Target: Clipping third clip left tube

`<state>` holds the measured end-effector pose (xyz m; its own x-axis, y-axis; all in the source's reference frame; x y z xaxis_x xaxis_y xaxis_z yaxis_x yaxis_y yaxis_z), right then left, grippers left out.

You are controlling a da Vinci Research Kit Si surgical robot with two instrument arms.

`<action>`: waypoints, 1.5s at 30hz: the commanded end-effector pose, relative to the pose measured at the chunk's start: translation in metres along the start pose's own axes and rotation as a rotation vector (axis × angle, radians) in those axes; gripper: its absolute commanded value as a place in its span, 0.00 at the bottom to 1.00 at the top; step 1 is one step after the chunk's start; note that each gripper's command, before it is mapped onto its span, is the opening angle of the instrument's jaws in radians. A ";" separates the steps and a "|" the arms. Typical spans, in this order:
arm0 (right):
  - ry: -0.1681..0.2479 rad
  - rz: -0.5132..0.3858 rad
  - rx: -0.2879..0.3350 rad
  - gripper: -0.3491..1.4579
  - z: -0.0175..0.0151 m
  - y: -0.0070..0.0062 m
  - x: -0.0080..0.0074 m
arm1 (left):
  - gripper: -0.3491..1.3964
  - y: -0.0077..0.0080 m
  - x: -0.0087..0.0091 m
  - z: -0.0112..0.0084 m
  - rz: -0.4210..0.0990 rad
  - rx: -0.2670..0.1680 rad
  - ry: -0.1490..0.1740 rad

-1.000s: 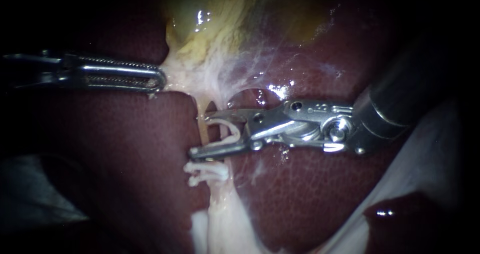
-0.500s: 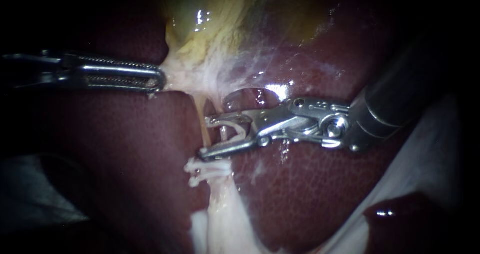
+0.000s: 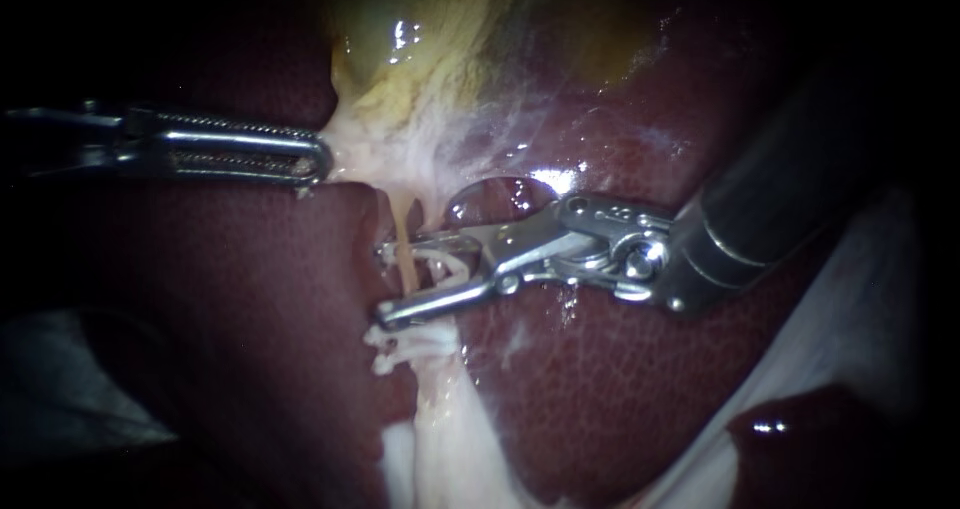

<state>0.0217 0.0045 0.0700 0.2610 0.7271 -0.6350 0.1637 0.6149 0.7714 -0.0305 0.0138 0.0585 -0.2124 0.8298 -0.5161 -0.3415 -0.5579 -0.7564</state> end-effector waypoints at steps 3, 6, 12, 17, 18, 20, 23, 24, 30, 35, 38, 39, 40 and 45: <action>0.010 -0.001 -0.001 0.47 0.0008 0.0002 0.0003 | 0.00 0.0000 -0.0001 0.0000 -0.001 0.002 0.000; 0.028 -0.003 0.002 0.47 0.0012 0.0001 0.0005 | 0.00 0.0000 -0.0001 0.0000 0.000 0.002 0.000; 0.041 0.003 0.016 0.47 0.0012 -0.0014 0.0020 | 0.00 0.0000 -0.0001 0.0000 0.000 0.002 0.000; 0.049 0.008 0.026 0.47 0.0013 -0.0030 0.0035 | 0.00 0.0000 -0.0001 0.0000 0.000 0.002 0.000; 0.049 0.008 0.028 0.47 0.0013 -0.0034 0.0037 | 0.00 0.0000 -0.0001 0.0000 0.000 0.002 0.000; 0.049 0.009 0.031 0.46 0.0014 -0.0038 0.0040 | 0.00 0.0000 -0.0001 -0.0001 0.000 0.001 0.000; 0.050 0.010 0.031 0.45 0.0013 -0.0043 0.0043 | 0.00 -0.0001 -0.0001 -0.0001 0.000 0.001 0.000; 0.050 0.010 0.032 0.45 0.0013 -0.0044 0.0044 | 0.00 -0.0001 -0.0001 -0.0001 0.000 0.001 0.000; 0.048 0.009 0.035 0.36 0.0006 -0.0045 0.0041 | 0.00 -0.0001 -0.0001 -0.0001 0.000 0.001 0.000; 0.048 0.009 0.037 0.20 0.0002 -0.0046 0.0040 | 0.00 -0.0001 -0.0001 -0.0001 0.000 0.001 0.000; 0.048 0.009 0.035 0.14 0.0000 -0.0046 0.0040 | 0.00 -0.0001 -0.0001 -0.0001 0.000 0.001 0.000; 0.048 0.009 0.035 0.12 0.0000 -0.0046 0.0040 | 0.00 -0.0001 -0.0001 -0.0001 0.000 0.001 0.000; 0.048 0.009 0.035 0.09 0.0000 -0.0046 0.0039 | 0.00 -0.0001 -0.0002 -0.0001 0.000 0.001 0.000; 0.048 0.009 0.033 0.00 -0.0003 -0.0045 0.0038 | 0.00 -0.0001 -0.0002 0.0000 0.000 0.001 0.000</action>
<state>0.0215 0.0047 0.0640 0.2144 0.7470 -0.6293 0.1870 0.6010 0.7771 -0.0304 0.0137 0.0587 -0.2128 0.8298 -0.5160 -0.3428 -0.5579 -0.7558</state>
